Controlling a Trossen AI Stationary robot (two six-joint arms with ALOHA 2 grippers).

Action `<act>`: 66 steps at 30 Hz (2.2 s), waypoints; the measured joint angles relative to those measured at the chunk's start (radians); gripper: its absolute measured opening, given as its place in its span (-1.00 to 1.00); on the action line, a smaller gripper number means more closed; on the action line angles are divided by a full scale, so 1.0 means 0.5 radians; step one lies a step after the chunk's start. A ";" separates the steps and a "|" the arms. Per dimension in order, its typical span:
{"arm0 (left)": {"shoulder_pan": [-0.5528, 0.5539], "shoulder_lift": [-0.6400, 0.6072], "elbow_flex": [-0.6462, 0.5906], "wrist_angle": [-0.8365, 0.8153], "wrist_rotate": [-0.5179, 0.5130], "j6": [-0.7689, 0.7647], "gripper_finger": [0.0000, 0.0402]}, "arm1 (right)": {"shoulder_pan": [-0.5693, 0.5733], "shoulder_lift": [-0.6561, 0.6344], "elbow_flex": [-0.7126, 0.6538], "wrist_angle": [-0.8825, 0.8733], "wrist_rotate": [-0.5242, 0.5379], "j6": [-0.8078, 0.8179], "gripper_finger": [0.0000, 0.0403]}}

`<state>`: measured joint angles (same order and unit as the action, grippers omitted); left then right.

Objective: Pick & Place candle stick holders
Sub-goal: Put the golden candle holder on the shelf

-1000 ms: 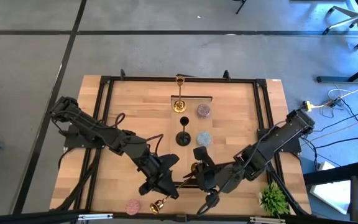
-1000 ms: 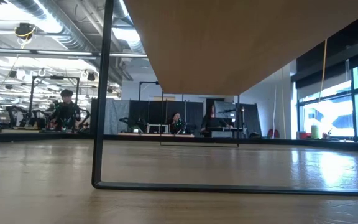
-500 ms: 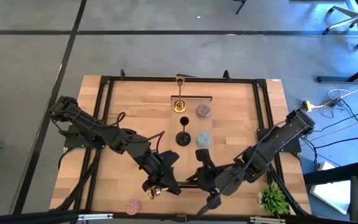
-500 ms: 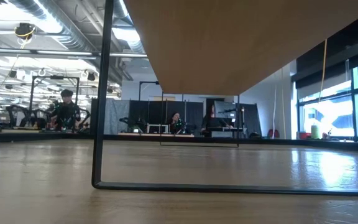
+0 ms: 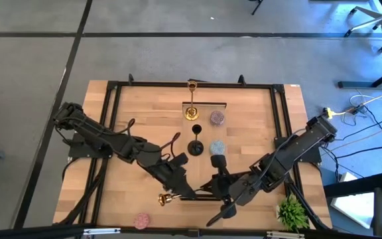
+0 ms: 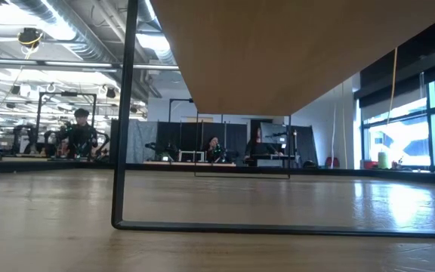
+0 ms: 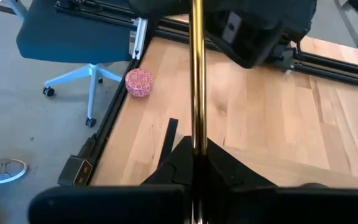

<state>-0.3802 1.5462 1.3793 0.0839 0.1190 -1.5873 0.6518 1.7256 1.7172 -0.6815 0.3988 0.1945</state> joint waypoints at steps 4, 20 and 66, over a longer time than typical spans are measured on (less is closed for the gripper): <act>0.007 -0.020 -0.007 -0.021 -0.011 0.355 -0.41 | 0.003 -0.034 0.002 -0.003 0.000 0.069 -0.94; 0.014 -0.033 0.010 0.066 -0.193 0.478 -0.04 | -0.024 -0.105 0.000 0.010 -0.163 0.180 -0.94; -0.811 -0.595 -0.058 -3.228 -2.392 -0.238 -0.02 | -0.407 -0.123 -0.035 1.063 -0.238 0.585 -0.95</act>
<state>-0.7855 1.2488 1.3501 -1.5301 -1.0771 -1.7063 0.4485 1.6641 1.6996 -0.1498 0.2801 0.4870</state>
